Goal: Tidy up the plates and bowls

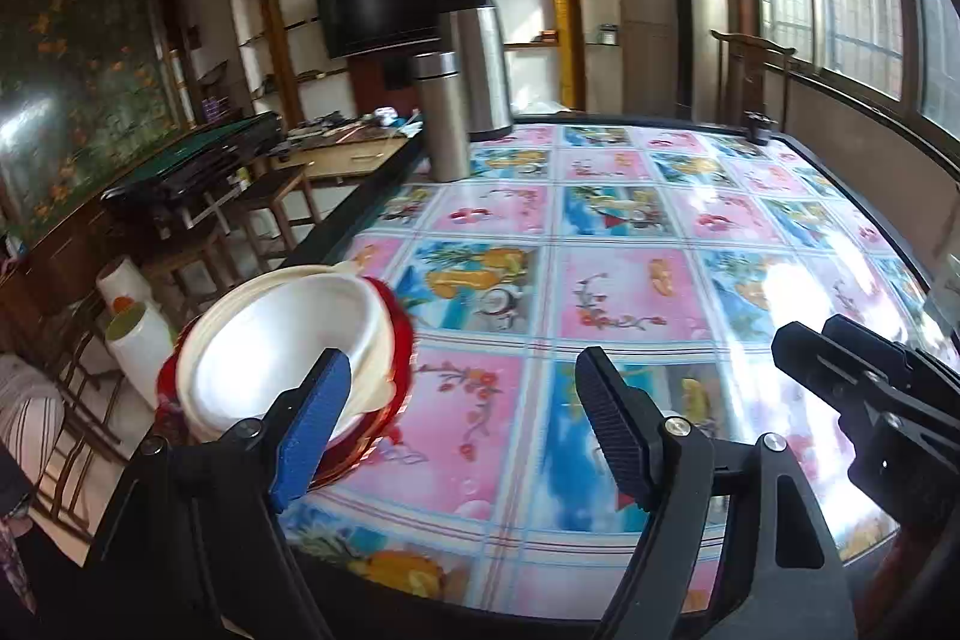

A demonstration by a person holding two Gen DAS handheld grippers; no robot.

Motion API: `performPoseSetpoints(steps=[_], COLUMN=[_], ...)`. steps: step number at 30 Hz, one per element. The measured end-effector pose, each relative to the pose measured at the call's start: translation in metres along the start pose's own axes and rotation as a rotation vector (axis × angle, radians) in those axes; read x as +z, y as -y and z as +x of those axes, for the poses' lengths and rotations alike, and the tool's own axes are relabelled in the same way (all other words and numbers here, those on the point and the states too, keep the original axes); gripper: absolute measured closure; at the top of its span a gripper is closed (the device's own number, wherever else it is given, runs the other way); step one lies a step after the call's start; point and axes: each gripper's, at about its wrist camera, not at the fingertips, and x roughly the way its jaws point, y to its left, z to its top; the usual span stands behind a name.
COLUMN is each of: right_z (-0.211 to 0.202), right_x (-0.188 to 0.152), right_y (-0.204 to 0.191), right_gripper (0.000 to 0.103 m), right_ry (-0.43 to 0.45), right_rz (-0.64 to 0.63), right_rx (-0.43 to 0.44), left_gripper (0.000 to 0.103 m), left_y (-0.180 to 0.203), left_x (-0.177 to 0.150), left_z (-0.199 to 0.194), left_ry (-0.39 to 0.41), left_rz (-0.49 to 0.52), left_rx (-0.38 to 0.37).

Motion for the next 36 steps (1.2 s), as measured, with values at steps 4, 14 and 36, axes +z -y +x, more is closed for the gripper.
performPoseSetpoints(steps=[4, 14, 36], right_z=[-0.001, 0.009, 0.019], right_x=[-0.004, -0.008, -0.022], right_y=[-0.028, -0.091, -0.174], right_gripper=[0.045, 0.045, 0.045], right_ry=[-0.007, -0.019, -0.049], right_rz=[-0.081, -0.171, -0.318], right_rx=[0.070, 0.183, 0.231], left_gripper=[0.022, 0.021, 0.021], left_y=[-0.022, -0.076, -0.109], left_x=[0.000, -0.002, -0.019], left_z=[-0.001, -0.003, 0.004], left_ry=[-0.010, -0.005, -0.046], left_rz=[-0.055, -0.167, -0.202], left_rx=[0.027, 0.050, 0.064])
